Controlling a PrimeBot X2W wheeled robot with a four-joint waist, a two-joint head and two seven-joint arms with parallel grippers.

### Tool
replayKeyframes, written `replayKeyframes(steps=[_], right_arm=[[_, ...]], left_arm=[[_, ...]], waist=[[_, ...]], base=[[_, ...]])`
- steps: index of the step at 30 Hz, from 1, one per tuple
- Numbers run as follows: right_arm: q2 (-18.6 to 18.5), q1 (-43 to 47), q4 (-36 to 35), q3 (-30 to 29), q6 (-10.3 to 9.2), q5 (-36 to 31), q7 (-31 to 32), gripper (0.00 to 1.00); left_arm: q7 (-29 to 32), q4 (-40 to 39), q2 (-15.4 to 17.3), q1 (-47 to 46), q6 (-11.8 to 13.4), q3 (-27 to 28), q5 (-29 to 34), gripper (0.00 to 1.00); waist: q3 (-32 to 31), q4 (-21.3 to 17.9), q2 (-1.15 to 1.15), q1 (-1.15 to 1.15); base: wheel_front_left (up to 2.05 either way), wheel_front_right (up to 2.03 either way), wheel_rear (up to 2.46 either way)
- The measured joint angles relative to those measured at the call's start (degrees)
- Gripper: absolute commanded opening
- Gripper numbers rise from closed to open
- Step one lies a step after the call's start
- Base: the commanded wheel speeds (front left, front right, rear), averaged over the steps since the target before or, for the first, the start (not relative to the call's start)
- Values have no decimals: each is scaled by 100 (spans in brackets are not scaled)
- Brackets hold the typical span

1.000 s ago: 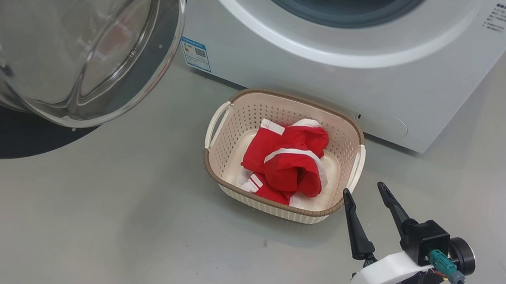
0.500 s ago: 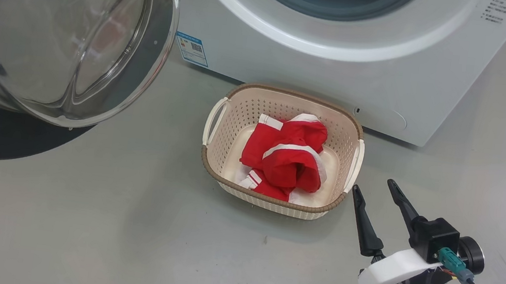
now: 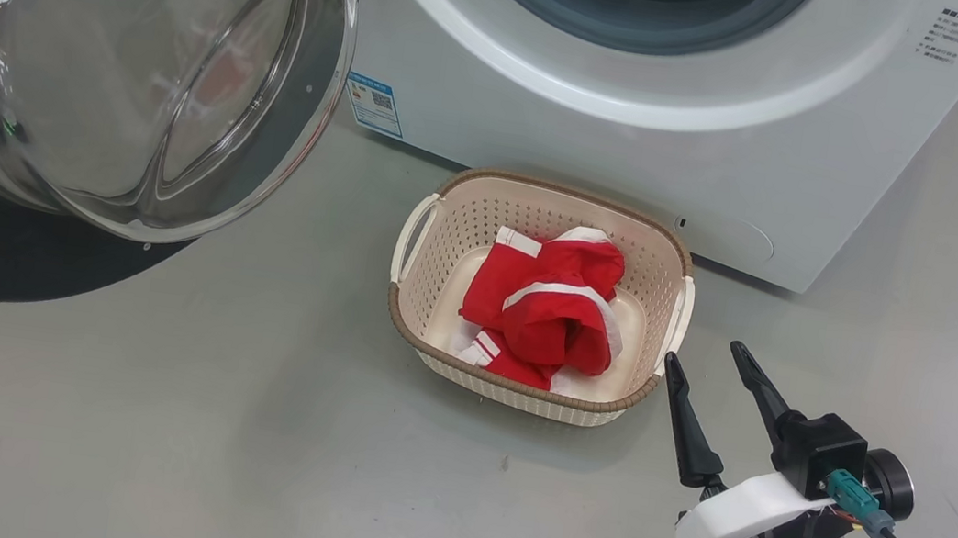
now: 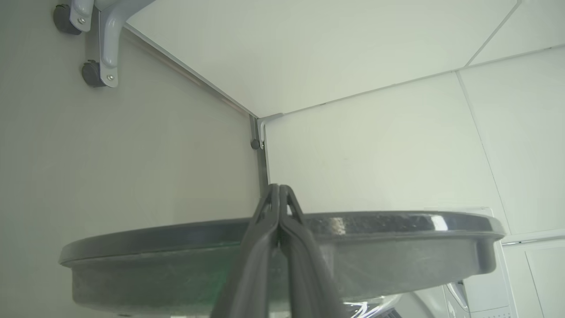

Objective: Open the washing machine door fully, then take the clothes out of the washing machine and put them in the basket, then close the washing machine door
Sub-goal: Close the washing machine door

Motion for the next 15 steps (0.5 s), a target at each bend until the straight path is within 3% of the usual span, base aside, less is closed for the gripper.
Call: replayKeyframes(steps=[15], right_arm=[[11, -4, 16, 70, 25, -1, 0, 100]], left_arm=[[-214, 318, 141, -197, -91, 121, 25, 0]], waist=[[61, -87, 0, 0]], base=[[0, 0, 0]])
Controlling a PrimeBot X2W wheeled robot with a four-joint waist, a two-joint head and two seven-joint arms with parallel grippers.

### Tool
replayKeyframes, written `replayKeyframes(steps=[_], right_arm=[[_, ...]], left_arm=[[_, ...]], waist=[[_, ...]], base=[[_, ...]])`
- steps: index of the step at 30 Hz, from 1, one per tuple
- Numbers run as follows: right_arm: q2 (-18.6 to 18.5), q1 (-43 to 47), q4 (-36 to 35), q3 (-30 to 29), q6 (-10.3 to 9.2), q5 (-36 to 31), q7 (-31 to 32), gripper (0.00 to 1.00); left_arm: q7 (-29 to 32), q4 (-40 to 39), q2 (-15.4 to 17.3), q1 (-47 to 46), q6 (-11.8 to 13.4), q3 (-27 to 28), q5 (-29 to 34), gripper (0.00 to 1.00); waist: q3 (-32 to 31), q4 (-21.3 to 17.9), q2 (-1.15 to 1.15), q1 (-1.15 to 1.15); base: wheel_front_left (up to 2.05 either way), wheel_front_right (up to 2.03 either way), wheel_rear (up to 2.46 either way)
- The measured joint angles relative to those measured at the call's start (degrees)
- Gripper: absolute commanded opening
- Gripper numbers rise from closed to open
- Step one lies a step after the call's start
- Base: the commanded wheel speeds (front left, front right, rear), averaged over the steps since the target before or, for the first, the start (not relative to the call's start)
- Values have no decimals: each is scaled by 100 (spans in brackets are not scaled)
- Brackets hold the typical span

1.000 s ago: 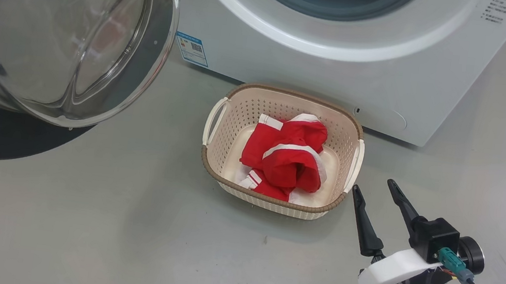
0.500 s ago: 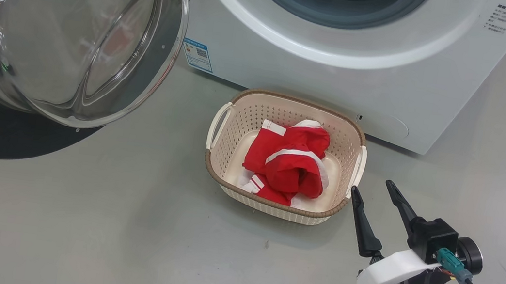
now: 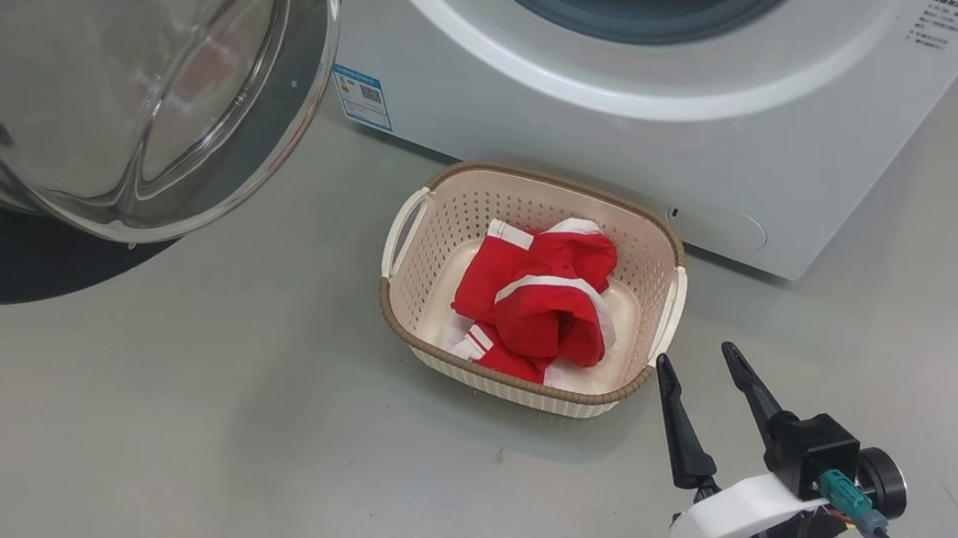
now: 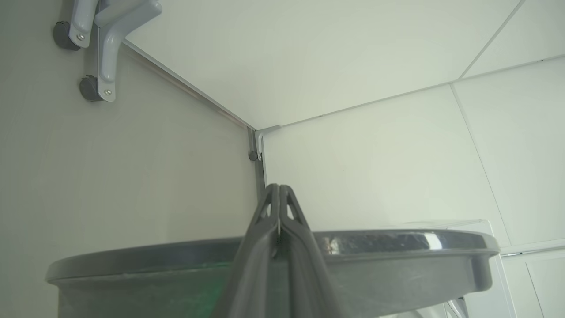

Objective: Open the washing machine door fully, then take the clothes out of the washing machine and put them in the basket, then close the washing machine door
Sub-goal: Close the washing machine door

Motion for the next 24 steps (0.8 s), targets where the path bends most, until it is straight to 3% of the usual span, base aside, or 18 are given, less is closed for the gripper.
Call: replayKeyframes(steps=[5, 24], right_arm=[[-7, -30, -1, -65, 4, 0, 0, 100], [7, -30, 21, -155, 29, 2, 0, 100]], left_arm=[[46, 122, 3, -126, -30, -27, -9, 0], [1956, -470, -57, 27, -160, -430, -454, 0]], waist=[[95, -68, 0, 0], [18, 42, 0, 0]], base=[[0, 0, 0], [0, 0, 0]])
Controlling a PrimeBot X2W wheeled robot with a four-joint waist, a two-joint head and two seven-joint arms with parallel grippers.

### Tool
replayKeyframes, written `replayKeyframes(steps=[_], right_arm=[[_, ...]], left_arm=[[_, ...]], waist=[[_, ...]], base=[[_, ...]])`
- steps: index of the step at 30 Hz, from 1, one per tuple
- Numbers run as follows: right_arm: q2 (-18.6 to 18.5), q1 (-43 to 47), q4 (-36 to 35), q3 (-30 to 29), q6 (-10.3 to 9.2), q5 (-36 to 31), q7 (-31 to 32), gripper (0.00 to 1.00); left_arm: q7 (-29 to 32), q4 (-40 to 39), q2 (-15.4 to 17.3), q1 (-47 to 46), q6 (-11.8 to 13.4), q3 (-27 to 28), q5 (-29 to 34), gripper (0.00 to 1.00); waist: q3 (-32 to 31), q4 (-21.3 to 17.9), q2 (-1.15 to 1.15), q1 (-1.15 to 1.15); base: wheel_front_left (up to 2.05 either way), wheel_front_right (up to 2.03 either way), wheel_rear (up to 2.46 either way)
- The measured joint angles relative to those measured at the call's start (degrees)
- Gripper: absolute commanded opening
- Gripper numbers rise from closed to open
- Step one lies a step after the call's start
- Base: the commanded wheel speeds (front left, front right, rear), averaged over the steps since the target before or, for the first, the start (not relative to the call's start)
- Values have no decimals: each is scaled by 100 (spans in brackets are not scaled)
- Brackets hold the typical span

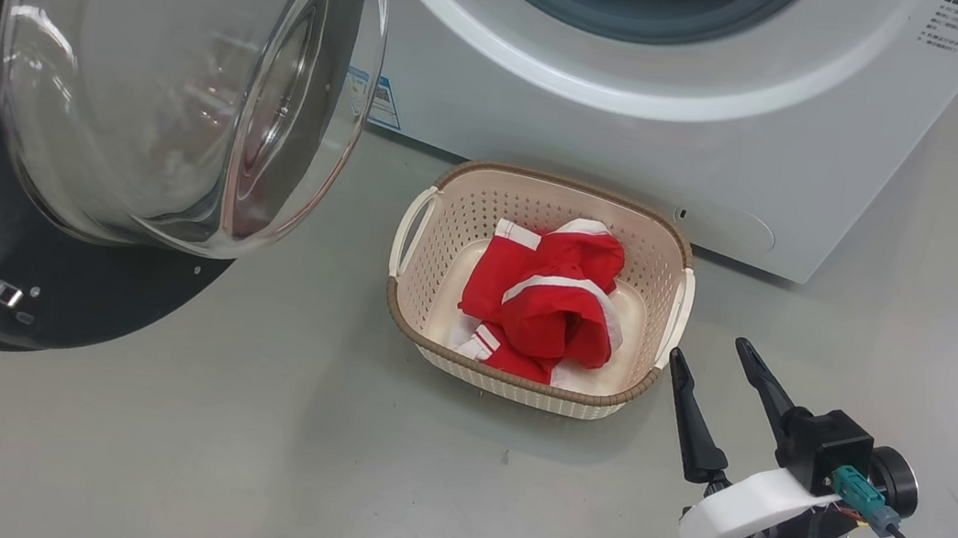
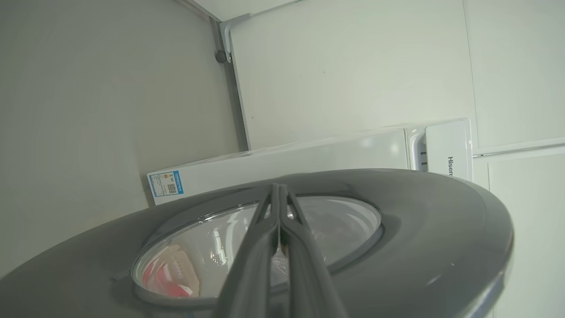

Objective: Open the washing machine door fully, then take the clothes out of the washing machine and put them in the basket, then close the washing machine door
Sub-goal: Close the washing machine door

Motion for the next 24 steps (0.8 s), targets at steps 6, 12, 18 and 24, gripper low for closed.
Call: replayKeyframes(steps=[6, 12, 18, 24], right_arm=[[16, 2, 11, -35, 0, 21, 0, 100], [35, 3, 27, -22, 2, 59, 0, 100], [63, 3, 67, 43, 48, 74, 0, 100], [68, 4, 71, 64, 48, 114, 0, 100]], left_arm=[[711, -480, 0, 301, -1, -111, -141, 0], [1349, -1087, -68, 564, -1, -126, -471, 0], [1991, -1699, -180, 958, -1, -162, -783, 0], [2552, -2210, -328, 1400, -1, -357, -988, 0]], waist=[[-61, -10, 0, 0], [-109, -41, 0, 0], [-173, -163, 0, 0], [-216, -349, 0, 0]], base=[[0, 0, 0], [0, 0, 0], [0, 0, 0], [0, 0, 0]])
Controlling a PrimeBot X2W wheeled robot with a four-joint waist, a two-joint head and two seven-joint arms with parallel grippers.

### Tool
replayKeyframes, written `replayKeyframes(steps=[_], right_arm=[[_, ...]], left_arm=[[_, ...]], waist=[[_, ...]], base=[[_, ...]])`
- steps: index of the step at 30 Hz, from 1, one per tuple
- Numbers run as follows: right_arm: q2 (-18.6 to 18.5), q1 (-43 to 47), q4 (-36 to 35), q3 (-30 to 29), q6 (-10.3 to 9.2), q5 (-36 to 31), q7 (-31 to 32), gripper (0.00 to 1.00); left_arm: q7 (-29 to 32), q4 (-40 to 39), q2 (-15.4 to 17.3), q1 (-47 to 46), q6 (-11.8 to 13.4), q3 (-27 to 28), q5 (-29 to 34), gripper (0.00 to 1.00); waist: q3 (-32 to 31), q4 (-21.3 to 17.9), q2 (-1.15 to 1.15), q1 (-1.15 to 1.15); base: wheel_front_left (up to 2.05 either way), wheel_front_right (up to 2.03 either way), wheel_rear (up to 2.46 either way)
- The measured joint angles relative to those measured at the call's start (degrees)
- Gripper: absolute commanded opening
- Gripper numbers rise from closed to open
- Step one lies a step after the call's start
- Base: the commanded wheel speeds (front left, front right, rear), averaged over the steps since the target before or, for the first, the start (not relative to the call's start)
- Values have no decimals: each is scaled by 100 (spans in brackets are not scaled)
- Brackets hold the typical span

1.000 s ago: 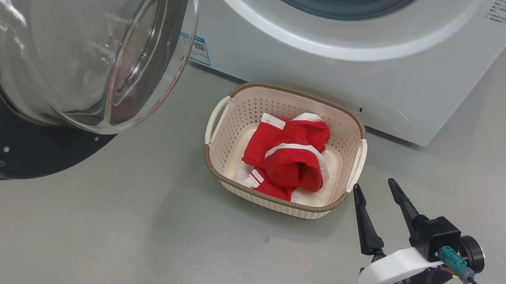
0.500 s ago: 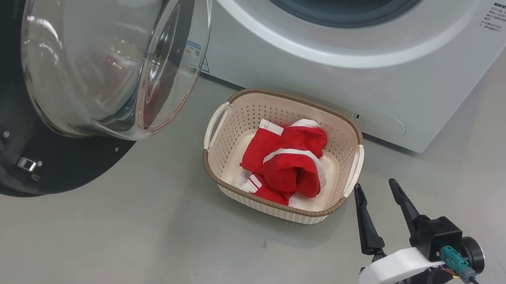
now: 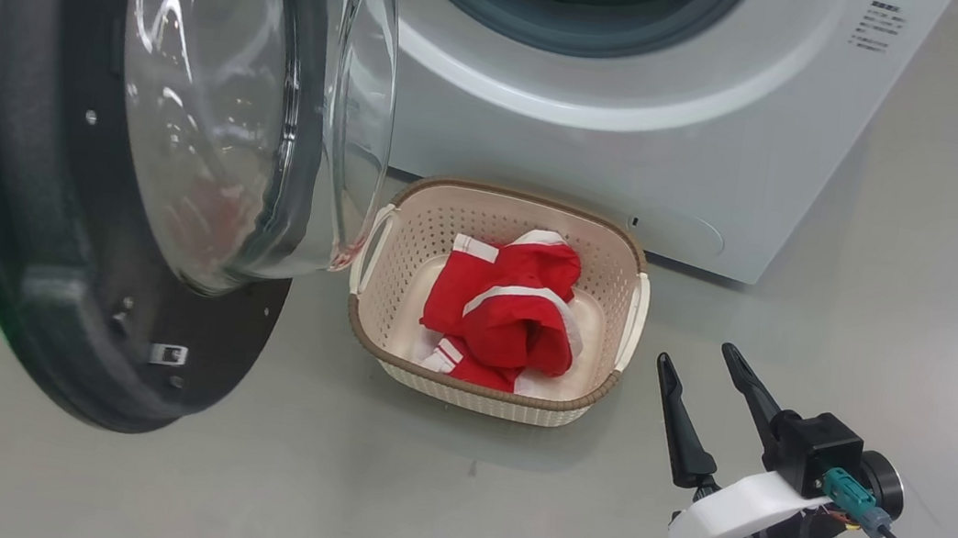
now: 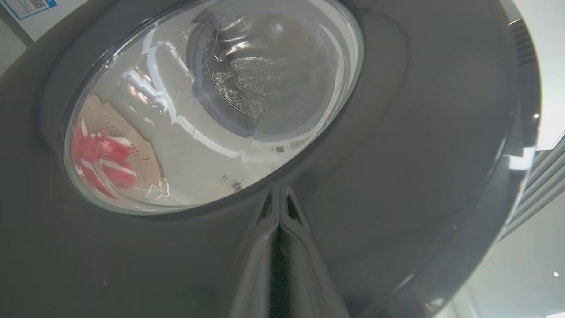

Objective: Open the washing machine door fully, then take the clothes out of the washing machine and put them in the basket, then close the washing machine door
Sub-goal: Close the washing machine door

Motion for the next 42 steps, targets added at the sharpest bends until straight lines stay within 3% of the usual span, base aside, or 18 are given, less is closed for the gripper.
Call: replayKeyframes(steps=[18, 27, 42], right_arm=[[24, -2, -7, 75, -3, 44, 0, 100], [29, -7, -13, 96, -7, 97, 0, 100], [32, -164, -121, 253, -58, 405, 0, 100]], left_arm=[[287, -1169, -1006, 449, 0, -342, -188, 0], [-59, -1508, -1592, 332, 0, -397, -122, 0], [-1183, -1399, -1706, -545, -1, -357, 458, 0]], waist=[[29, -698, 0, 0], [123, -1176, 0, 0], [365, -2119, 0, 0]], base=[[0, 0, 0], [0, 0, 0], [0, 0, 0]])
